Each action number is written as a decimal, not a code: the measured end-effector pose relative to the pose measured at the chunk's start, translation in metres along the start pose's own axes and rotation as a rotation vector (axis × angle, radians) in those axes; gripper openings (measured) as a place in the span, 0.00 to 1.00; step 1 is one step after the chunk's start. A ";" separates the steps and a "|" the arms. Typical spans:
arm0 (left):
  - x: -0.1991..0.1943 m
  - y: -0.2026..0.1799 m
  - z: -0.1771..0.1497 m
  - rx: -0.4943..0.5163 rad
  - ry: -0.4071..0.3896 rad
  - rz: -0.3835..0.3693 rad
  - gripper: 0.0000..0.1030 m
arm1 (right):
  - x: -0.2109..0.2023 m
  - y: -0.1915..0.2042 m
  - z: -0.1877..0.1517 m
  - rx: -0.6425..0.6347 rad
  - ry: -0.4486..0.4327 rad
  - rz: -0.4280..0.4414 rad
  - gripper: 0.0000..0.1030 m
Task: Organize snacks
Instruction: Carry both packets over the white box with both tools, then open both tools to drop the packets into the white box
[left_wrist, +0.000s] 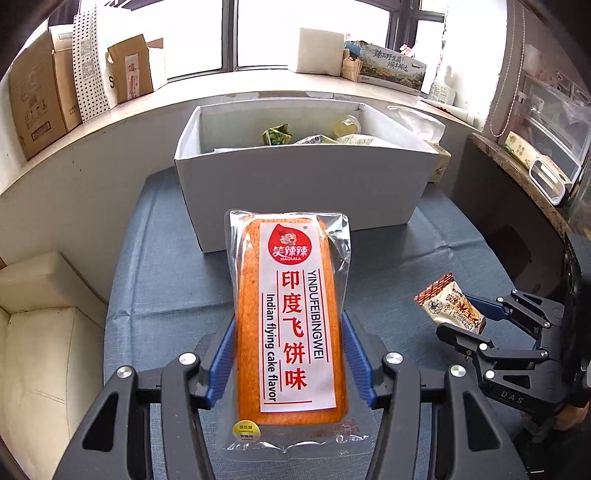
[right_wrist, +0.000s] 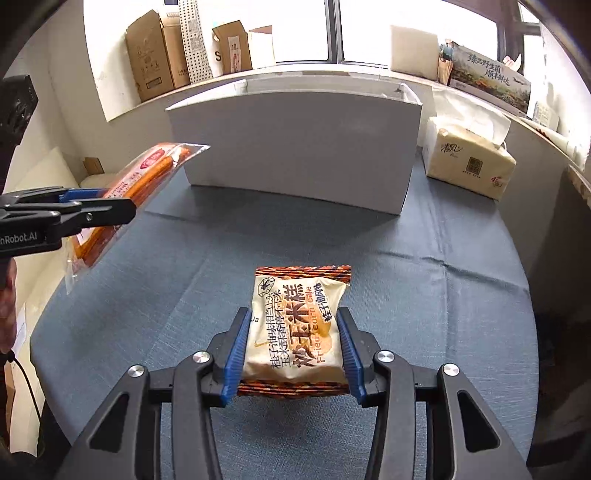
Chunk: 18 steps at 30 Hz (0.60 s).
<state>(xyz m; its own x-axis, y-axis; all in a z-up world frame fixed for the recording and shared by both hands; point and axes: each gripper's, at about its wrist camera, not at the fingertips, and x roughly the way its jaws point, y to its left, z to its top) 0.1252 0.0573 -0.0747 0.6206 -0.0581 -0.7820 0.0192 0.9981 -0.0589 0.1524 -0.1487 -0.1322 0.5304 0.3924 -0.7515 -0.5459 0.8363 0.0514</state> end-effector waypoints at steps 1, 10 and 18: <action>-0.002 -0.003 0.004 0.002 -0.008 -0.003 0.58 | -0.004 -0.001 0.004 0.003 -0.015 0.001 0.48; -0.042 -0.014 0.060 0.021 -0.131 -0.023 0.58 | -0.047 -0.014 0.072 0.003 -0.159 -0.001 0.48; -0.041 -0.001 0.139 0.011 -0.201 -0.010 0.58 | -0.057 -0.027 0.166 -0.004 -0.247 -0.002 0.48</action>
<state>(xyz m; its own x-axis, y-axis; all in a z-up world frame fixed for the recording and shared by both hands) 0.2092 0.0616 0.0436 0.7643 -0.0639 -0.6417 0.0340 0.9977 -0.0589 0.2443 -0.1302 0.0187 0.6739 0.4730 -0.5676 -0.5468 0.8359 0.0475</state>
